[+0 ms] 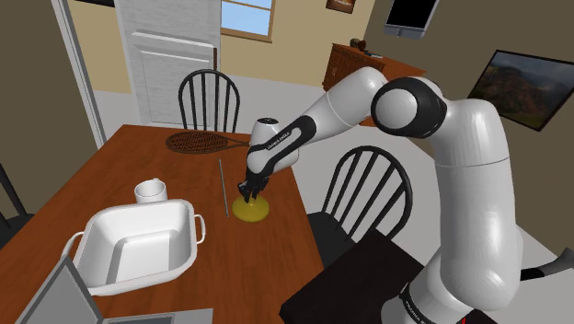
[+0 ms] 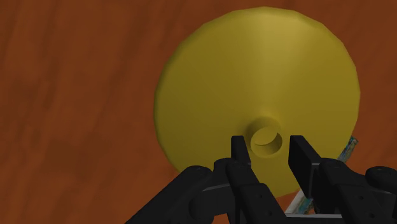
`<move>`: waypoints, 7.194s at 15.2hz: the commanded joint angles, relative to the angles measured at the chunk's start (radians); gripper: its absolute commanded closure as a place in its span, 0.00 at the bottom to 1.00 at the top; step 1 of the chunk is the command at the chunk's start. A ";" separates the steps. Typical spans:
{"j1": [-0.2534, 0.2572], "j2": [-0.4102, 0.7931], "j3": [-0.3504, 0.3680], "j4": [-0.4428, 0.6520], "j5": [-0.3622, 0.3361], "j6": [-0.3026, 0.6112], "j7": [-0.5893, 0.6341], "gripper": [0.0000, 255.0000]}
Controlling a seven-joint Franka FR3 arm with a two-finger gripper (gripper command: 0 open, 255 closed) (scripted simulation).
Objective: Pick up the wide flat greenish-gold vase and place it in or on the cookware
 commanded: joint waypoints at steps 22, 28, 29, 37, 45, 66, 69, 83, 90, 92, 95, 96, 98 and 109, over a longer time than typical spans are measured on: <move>-0.015 -0.215 0.017 0.010 0.023 -0.223 -0.005 1.00; -0.017 -0.260 0.020 0.031 0.028 -0.290 -0.006 1.00; -0.018 -0.267 0.020 0.035 0.029 -0.301 -0.006 1.00; -0.020 -0.314 0.023 0.075 0.034 -0.388 -0.006 1.00; 0.102 -0.264 0.071 0.175 -0.005 -0.433 0.180 1.00; 0.508 0.248 0.117 1.079 -0.142 -0.822 0.573 1.00; 0.502 0.239 0.116 1.022 -0.142 -0.775 0.576 1.00; 0.488 0.256 0.112 0.862 -0.149 -0.599 0.585 1.00; 0.487 0.276 0.109 0.833 -0.153 -0.552 0.588 1.00; 0.487 0.276 0.109 0.833 -0.153 -0.552 0.588 1.00; 0.487 0.276 0.109 0.833 -0.153 -0.552 0.588 1.00; 0.487 0.276 0.109 0.833 -0.153 -0.552 0.588 1.00; 0.487 0.276 0.109 0.834 -0.153 -0.552 0.588 0.00; 0.484 0.220 0.115 0.865 -0.144 -0.638 0.583 0.00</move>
